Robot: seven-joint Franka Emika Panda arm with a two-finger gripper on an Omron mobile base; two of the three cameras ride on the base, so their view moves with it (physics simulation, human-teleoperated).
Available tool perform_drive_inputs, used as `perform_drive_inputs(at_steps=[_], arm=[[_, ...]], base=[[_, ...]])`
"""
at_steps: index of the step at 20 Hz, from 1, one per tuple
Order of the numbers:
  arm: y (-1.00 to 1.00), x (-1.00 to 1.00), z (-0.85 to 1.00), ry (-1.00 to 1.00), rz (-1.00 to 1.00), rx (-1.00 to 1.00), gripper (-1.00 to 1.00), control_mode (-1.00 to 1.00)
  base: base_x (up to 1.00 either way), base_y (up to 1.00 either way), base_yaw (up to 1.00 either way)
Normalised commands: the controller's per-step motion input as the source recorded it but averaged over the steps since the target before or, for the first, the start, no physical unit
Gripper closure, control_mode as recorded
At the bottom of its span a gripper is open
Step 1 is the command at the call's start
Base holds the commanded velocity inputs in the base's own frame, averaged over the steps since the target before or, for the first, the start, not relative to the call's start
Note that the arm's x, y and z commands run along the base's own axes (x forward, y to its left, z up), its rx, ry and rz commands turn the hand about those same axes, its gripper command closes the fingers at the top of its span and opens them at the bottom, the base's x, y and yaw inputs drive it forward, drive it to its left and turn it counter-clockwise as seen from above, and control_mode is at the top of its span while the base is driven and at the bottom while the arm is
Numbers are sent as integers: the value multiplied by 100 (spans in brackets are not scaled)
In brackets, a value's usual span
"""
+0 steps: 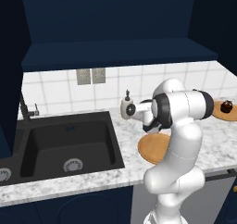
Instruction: From the different types of pastries on the counter, select a croissant and place it on the cutting board. Then retrieve a jar of jam from the cabinet and place it alongside the croissant on the cutting board.
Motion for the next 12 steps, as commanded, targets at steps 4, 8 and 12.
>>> perform_drive_inputs(at_steps=[4, 8, 12], arm=[[0, -27, 2, 0, -3, 0, -100, -100], [0, -14, 39, 0, -4, -1, -100, -100], [2, -32, 72, 0, -4, -2, -100, -100]], base=[[0, 0, 0], [0, 0, 0], [0, 0, 0]])
